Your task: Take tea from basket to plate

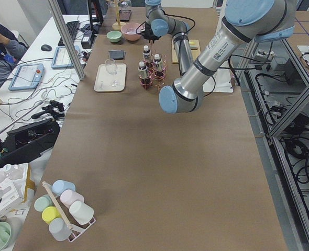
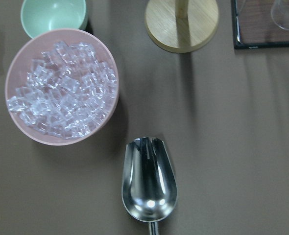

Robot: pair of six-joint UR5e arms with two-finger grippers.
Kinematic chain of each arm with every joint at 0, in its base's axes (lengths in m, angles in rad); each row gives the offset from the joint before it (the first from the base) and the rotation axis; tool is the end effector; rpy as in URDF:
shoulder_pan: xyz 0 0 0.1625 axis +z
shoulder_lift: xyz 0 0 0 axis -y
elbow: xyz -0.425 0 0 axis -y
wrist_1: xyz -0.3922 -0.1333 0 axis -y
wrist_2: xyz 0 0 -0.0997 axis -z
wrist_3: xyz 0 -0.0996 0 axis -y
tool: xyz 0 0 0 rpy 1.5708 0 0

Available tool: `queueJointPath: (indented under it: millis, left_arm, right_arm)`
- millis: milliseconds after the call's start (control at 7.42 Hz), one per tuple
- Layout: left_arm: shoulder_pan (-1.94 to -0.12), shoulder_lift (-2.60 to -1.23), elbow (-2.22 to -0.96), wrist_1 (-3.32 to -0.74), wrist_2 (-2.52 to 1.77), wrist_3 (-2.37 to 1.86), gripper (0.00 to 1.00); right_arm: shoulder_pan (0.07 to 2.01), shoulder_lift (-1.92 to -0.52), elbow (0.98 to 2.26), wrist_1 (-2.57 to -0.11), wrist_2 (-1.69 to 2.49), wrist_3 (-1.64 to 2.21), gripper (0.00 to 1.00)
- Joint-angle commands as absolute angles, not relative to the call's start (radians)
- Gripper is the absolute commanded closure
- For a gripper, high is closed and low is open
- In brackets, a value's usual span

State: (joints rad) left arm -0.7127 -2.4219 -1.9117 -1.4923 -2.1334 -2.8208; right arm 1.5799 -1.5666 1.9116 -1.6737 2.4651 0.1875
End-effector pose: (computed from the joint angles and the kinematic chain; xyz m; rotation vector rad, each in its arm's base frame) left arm 0.3896 -0.4427 0.0260 -0.8477 0.9998 -1.3968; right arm 0.0600 -0.4821 0.4915 0.1455 -0.9061 0.0744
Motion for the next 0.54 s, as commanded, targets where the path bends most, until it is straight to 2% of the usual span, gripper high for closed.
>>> queueJointPath:
  millis: [0,135,404]
  left_arm:
    - [-0.713,-2.421,-1.913,-1.493,-2.132,-2.823,1.0]
    - [-0.713,-2.421,-1.913,-1.496,-2.132,-2.823,1.0]
    - [-0.713,-2.421,-1.913,-1.497,-2.132,-2.823,1.0]
  right_arm:
    - [1.409,-1.418,1.95,-1.667,2.421,0.427,0.0]
    - [1.331,-1.382,1.948,-1.605,2.402,0.537,0.0]
    - [1.194,-1.359,1.886,-1.261,2.298,0.803,0.0]
